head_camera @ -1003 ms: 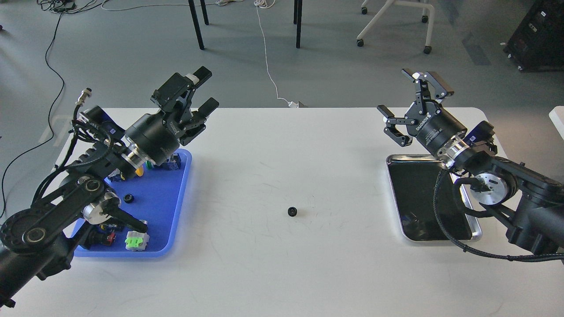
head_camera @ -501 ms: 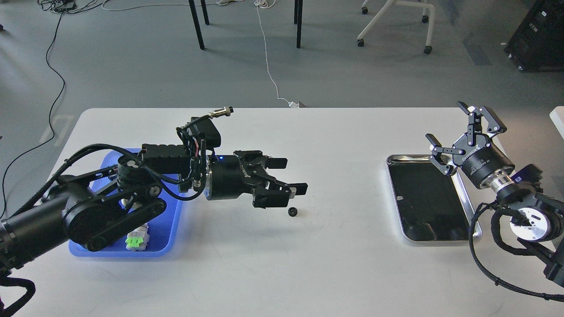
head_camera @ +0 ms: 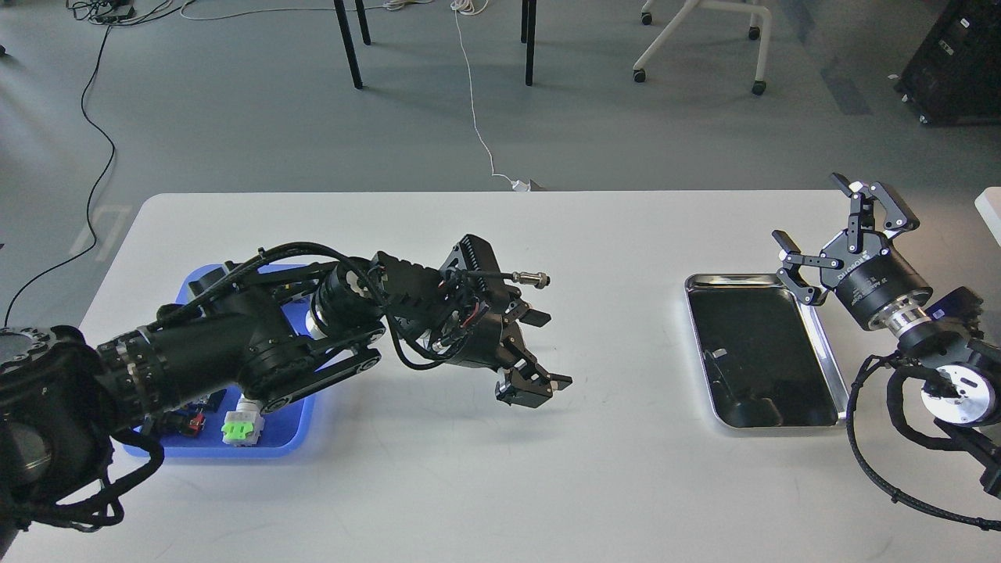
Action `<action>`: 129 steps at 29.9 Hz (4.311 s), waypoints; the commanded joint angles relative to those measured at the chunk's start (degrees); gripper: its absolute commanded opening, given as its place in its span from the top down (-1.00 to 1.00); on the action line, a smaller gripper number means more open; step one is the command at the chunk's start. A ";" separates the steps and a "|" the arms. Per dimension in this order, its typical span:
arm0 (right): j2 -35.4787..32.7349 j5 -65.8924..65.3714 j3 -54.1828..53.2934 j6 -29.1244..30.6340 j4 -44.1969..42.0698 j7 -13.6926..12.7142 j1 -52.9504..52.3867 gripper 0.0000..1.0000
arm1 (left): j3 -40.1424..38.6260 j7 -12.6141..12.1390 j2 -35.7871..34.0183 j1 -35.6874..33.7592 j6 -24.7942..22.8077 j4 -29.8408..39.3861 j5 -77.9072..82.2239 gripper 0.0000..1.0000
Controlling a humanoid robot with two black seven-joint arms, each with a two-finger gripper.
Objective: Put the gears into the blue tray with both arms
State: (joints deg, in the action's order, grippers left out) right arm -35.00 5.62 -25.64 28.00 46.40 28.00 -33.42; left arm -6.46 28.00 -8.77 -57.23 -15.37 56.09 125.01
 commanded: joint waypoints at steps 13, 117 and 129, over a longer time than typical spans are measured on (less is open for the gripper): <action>-0.06 0.00 -0.02 0.00 -0.09 0.00 0.38 -0.98 | 2.68 0.00 1.74 0.45 -0.01 -7.04 -0.01 -0.43; 0.55 -0.44 0.33 0.00 0.27 0.00 -0.33 -0.98 | -15.24 0.00 -37.20 8.27 1.49 7.02 -22.74 -0.76; 1.96 -3.15 1.30 0.00 0.62 0.00 -0.77 -0.98 | -35.08 0.00 -27.99 26.61 4.91 13.26 -75.08 -0.96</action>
State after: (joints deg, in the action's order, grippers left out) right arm -33.09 4.02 -24.67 28.00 46.97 28.00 -34.19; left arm -32.61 27.98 -40.89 -37.41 -10.47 69.28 52.50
